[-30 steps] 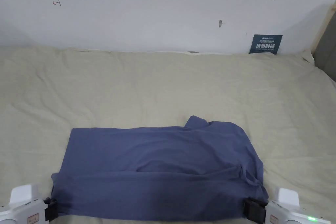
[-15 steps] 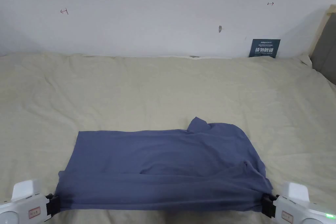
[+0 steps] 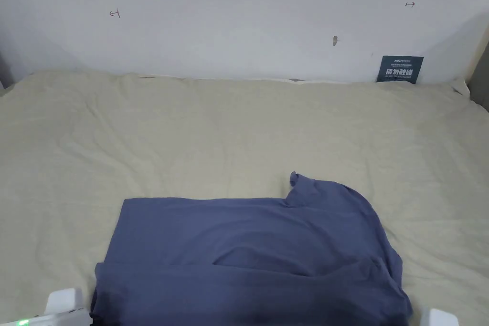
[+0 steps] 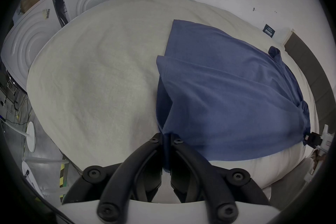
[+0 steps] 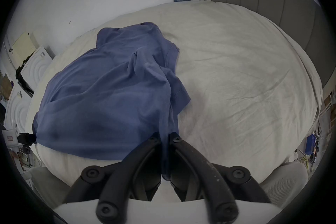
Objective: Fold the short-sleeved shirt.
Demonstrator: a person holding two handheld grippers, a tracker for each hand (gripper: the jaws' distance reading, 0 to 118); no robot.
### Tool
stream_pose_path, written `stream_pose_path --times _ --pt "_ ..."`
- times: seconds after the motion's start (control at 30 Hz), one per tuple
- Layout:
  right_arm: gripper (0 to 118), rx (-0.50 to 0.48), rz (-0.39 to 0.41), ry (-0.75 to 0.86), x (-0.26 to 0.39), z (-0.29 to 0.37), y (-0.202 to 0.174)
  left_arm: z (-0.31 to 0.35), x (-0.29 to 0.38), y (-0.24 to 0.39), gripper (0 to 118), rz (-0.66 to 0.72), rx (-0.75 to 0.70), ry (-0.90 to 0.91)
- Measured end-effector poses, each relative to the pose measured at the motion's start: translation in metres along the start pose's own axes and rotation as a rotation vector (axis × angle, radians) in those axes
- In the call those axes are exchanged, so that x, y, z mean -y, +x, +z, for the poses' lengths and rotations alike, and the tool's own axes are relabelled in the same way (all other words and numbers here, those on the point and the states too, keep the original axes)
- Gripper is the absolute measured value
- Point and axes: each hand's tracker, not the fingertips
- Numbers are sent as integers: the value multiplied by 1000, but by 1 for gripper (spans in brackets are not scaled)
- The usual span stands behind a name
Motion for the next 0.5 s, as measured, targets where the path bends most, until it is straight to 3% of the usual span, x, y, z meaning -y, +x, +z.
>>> stream_pose_path --times 0.07,0.1,0.13,0.17,0.23,0.27,0.3,0.5 --pt "12 8 5 5 -10 9 -3 3 -2 4 15 -14 -18 2" --pt "16 8 8 15 -14 15 -5 10 -4 7 26 -27 -36 4" --pt "28 10 10 28 -18 22 -6 16 -7 8 47 -24 -43 14" --pt "43 19 18 77 -22 33 -11 24 -10 9 68 -18 -39 39" --pt "93 10 35 158 -36 54 -17 44 -19 12 106 7 -1 118" --pt "109 8 44 204 -45 66 -21 59 -25 16 109 14 23 178" --pt "114 0 57 267 -53 82 -28 73 -32 21 109 23 38 241" --pt "113 -13 160 570 -91 151 -64 145 -68 66 109 -68 52 565"
